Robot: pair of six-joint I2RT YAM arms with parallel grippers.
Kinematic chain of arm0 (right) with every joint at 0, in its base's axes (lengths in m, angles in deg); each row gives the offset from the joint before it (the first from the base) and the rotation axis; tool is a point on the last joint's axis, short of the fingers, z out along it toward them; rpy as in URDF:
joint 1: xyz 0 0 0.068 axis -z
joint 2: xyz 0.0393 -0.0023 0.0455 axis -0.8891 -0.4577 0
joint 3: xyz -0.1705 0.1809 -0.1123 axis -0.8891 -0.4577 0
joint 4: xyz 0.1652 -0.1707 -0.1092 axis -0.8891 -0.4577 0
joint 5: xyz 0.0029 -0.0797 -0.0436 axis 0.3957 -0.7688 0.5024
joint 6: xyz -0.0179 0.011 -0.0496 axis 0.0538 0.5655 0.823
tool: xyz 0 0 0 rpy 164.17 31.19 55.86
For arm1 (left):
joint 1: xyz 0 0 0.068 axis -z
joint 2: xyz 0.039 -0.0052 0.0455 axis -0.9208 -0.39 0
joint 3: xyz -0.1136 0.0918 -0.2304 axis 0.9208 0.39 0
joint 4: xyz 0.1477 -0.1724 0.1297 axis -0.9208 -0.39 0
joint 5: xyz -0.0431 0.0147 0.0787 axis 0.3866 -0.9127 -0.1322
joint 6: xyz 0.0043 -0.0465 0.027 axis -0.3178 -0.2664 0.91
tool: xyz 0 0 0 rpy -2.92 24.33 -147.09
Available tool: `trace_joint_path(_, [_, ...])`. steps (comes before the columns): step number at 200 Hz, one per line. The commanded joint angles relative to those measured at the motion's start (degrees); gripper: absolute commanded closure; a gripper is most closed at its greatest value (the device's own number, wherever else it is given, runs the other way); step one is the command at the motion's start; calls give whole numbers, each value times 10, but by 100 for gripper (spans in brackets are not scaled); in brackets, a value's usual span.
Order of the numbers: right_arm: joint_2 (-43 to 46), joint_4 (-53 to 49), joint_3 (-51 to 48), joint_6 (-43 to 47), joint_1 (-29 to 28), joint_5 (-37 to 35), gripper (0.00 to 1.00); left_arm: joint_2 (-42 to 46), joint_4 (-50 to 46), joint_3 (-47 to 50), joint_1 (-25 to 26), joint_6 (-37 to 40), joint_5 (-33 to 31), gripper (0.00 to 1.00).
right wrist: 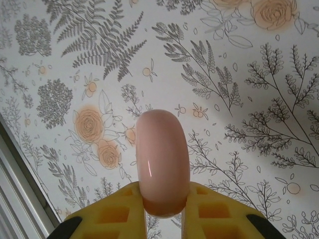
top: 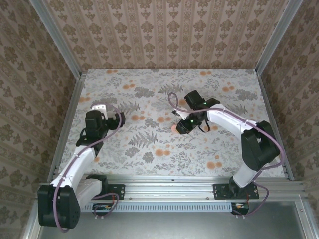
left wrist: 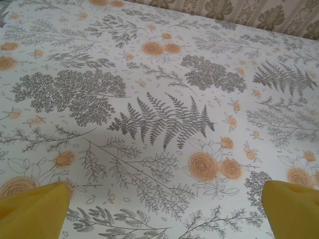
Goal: Insert the wireless bluetooth earbuds into the charging case
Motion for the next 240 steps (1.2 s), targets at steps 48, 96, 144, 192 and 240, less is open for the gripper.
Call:
trace_joint_path(48, [-90,-42,45,-25,23,25,81,5,6,7,-10,30,-32,0])
trace_joint_path(96, [-126,-51,56,-37,35,29,81,-7,7,2,-27,38,-27,0])
trace_joint_path(144, [-148,-61,56,-37,56,31,75,11,18,10,-28,52,-34,0])
trace_joint_path(192, [-144,-64,51,-36,76,23,58,12,15,17,-28,70,-65,0])
trace_joint_path(240, [-121,-73,63,-24,102,6,51,43,11,30,-28,90,-105,0])
